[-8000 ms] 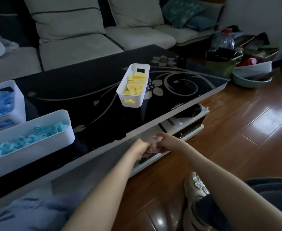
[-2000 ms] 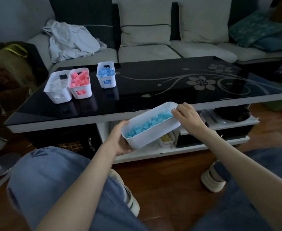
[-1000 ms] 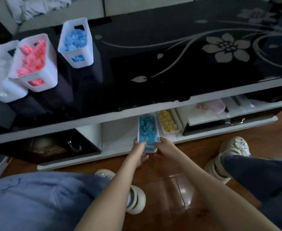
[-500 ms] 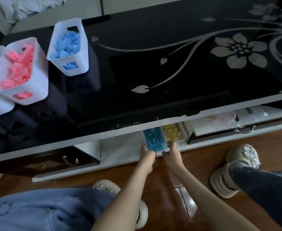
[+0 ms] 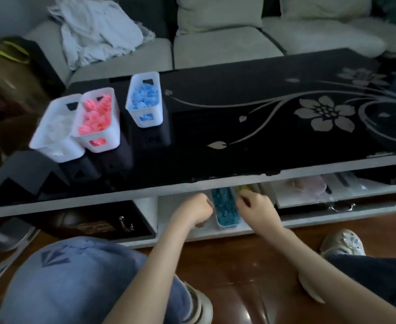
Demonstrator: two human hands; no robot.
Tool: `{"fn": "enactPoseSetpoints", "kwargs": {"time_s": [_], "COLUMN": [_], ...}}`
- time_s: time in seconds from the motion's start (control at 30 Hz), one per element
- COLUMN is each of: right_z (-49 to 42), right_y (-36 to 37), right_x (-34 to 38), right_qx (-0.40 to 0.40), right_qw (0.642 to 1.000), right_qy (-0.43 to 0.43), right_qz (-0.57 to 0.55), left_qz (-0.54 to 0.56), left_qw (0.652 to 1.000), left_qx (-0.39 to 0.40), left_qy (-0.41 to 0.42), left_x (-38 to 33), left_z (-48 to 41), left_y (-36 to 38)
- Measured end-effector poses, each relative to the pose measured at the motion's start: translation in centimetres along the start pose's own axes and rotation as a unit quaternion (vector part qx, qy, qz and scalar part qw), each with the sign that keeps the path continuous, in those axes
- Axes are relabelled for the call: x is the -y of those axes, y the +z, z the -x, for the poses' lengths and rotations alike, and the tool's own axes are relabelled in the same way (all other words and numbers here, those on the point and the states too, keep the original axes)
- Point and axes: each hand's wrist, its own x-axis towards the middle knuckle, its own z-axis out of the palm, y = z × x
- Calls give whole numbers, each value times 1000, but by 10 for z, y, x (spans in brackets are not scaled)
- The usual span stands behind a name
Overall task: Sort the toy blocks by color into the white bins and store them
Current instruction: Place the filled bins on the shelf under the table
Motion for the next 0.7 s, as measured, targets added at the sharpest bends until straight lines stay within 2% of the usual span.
{"fn": "enactPoseSetpoints", "kwargs": {"time_s": [0.03,0.1,0.17,0.23,0.3,0.4,0.53,0.7], "right_z": [-1,-8,-23,-50,-82,-131,-161,-166], "right_y": [-12,-24,-20,-7,9,29,49,47], "right_x": [18,52,88,116,142,170,183,188], "right_qx": [12,44,42,29,25,58,109,49], "right_qw": [999,992,984,980,981,990,984,986], "right_qy": [-45,-114,-166,-194,-191,-129,-116,-138], "right_qz": [-10,-35,-40,-37,-12,1,74,82], "left_qz": [10,97,215,282,337,408,488,549], "left_qw": [1000,995,976,959,939,903,858,809], "left_qx": [-8,4,25,-2,-64,-130,-142,-195], "left_qy": [13,30,23,12,-3,-28,-70,-76], "left_x": [-1,-5,-6,0,9,24,42,51], "left_z": [12,29,43,45,41,36,32,20], "left_y": [-19,-51,-80,-101,-118,-134,-135,-134]}}
